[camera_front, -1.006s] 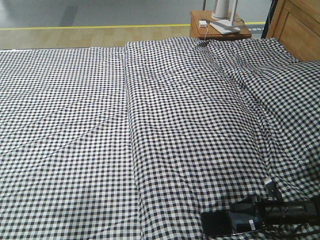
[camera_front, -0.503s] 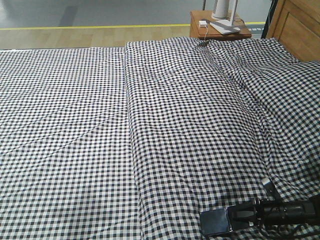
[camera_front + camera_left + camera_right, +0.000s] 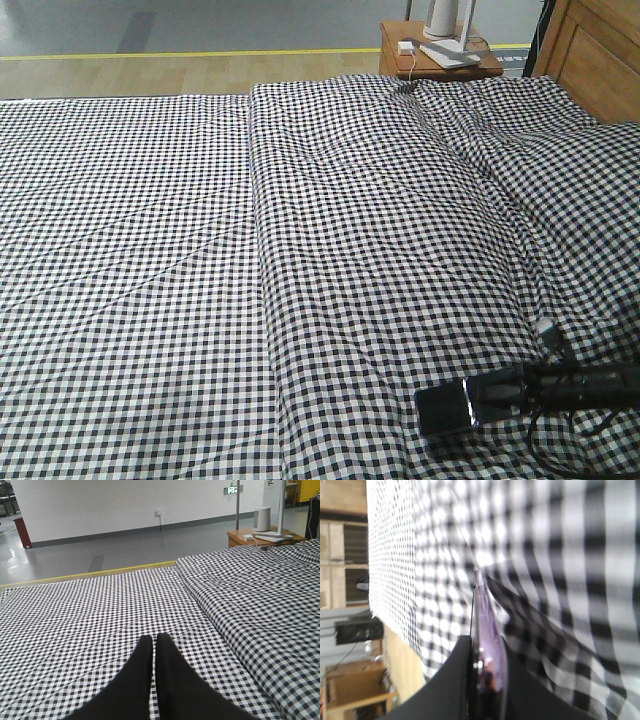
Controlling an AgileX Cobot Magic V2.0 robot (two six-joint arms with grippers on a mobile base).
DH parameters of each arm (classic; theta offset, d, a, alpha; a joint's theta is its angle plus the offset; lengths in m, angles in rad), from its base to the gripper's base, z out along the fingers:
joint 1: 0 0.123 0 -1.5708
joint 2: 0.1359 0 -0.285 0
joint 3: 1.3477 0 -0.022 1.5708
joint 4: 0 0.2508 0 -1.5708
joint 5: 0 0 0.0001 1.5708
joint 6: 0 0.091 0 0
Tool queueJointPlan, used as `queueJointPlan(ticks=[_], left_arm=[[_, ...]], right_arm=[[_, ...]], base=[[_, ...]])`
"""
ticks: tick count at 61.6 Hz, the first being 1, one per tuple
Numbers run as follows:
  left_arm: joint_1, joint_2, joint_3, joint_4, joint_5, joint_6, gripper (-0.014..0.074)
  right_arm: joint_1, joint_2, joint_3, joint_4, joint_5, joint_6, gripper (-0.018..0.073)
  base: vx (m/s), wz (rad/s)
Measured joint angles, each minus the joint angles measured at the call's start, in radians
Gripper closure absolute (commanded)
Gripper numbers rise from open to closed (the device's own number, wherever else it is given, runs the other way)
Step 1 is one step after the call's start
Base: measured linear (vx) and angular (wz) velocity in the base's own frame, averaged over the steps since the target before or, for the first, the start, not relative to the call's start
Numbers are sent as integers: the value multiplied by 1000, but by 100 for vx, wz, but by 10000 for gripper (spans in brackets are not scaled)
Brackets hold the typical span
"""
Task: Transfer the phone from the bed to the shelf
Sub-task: 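Close the right gripper on the phone's edge, then lift the phone with the right gripper up off the bed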
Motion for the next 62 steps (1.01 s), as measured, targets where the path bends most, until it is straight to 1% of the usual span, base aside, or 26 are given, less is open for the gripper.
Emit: queueJointPlan(ticks=[9, 20, 28, 49, 62], left_arm=[[0, 0, 0, 0, 0, 0, 595], [0, 0, 0, 0, 0, 0, 595], [0, 0, 0, 0, 0, 0, 595], [0, 0, 0, 0, 0, 0, 595], [0, 0, 0, 0, 0, 0, 595]], right_arm=[[13, -119, 2, -8, 0, 77, 569], [74, -322, 6, -35, 3, 118, 567], [136, -473, 8, -74, 15, 146, 565], [281, -837, 17, -90, 43, 237, 563], [411, -1041, 20, -95, 64, 264, 563]], base=[[0, 0], [0, 0], [0, 0], [0, 0], [0, 0]])
